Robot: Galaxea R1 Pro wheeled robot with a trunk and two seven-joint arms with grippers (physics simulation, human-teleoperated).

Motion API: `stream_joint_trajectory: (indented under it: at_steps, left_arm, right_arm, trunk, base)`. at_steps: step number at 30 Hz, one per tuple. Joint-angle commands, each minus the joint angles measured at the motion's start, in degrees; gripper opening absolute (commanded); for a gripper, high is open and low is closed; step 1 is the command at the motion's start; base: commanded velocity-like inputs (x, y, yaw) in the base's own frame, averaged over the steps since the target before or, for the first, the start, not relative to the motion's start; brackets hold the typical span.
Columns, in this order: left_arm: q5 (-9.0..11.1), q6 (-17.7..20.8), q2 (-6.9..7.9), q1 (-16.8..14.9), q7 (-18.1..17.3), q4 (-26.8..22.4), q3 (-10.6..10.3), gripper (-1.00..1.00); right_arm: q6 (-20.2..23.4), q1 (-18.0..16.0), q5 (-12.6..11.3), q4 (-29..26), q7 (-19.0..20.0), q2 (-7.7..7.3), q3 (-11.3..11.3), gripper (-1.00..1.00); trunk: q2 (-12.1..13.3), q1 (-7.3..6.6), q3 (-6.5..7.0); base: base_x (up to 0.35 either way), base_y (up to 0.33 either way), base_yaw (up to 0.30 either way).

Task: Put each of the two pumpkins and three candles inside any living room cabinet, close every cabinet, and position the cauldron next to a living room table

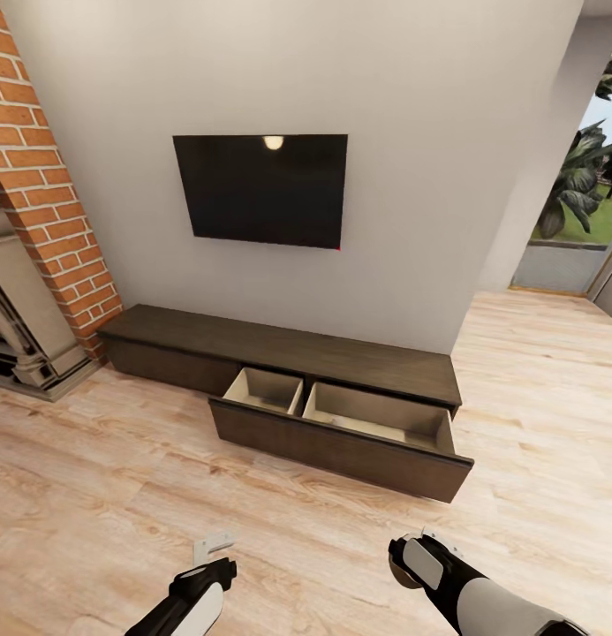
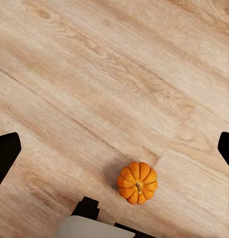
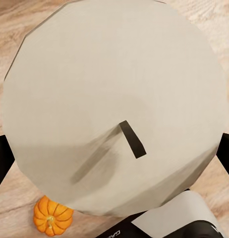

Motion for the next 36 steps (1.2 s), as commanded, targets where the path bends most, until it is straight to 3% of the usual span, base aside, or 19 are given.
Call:
stream_joint_trajectory:
  at_steps: [1,36]
  left_arm:
    - [0.3,0.2,0.09,-0.1,0.5,-0.1,-0.4,1.00]
    - [0.3,0.0,0.09,-0.1,0.5,-0.1,-0.3,1.00]
  right_arm:
    - [0.3,0.0,-0.1,-0.1,-0.4,-0.03,0.4,-1.00]
    - [0.3,0.0,-0.1,-0.1,-0.4,-0.01,0.4,-1.00]
  trunk:
    - [-0.1,0.01,-0.07]
    - [-0.1,0.01,-0.13]
  base:
    - [-0.065,-0.001,0.000]
    - [-0.016,-0.038,0.021]
